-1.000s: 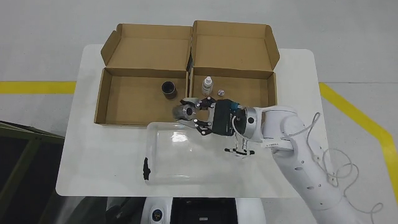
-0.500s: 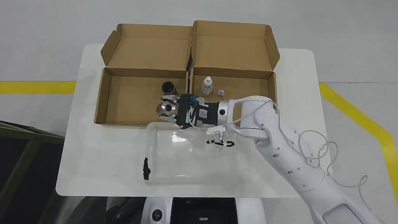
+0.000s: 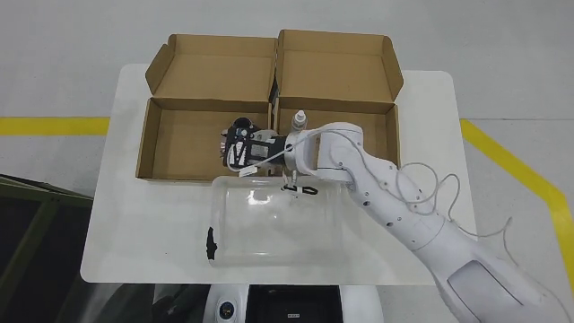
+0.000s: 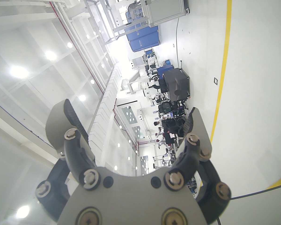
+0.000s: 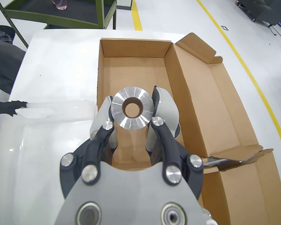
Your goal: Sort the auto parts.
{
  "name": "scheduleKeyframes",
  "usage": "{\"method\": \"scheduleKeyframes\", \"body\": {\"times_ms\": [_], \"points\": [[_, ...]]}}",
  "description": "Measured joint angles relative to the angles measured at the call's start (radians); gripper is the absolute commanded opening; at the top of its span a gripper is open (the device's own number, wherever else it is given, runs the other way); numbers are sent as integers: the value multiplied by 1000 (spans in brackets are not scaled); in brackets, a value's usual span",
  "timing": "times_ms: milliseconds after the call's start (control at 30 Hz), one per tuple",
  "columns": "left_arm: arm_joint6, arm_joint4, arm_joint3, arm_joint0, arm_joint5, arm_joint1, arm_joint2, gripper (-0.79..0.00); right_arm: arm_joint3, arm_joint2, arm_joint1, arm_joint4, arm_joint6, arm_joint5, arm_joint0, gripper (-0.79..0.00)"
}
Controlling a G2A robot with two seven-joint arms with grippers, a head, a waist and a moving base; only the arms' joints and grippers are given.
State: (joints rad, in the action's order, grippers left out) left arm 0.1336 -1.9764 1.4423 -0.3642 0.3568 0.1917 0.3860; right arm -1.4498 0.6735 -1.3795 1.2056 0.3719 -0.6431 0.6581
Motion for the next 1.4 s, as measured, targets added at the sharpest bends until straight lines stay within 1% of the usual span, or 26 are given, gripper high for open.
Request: {"method": "scheduleKeyframes", "body": {"times_ms": [267, 567, 867, 1167, 1233, 1267, 1400], "points": [[0, 0, 0, 0, 0, 0, 0, 0, 118, -73, -44, 10, 37, 14, -67, -785], [0, 0, 0, 0, 0, 0, 0, 0, 221, -124, -88, 15, 65, 14, -117, -785], [0, 0, 0, 0, 0, 0, 0, 0, 324, -166, -130, 23, 68, 13, -146, -785], [0, 0, 0, 0, 0, 0, 0, 0, 379, -182, -159, 45, 80, 12, -165, -785], [0, 0, 0, 0, 0, 0, 0, 0, 386, -184, -163, 53, 84, 11, -168, -730], [0, 0, 0, 0, 0, 0, 0, 0, 390, -184, -166, 56, 86, 10, -169, -690], [0, 0, 0, 0, 0, 0, 0, 0, 404, -185, -173, 65, 94, 5, -170, -628]]}}
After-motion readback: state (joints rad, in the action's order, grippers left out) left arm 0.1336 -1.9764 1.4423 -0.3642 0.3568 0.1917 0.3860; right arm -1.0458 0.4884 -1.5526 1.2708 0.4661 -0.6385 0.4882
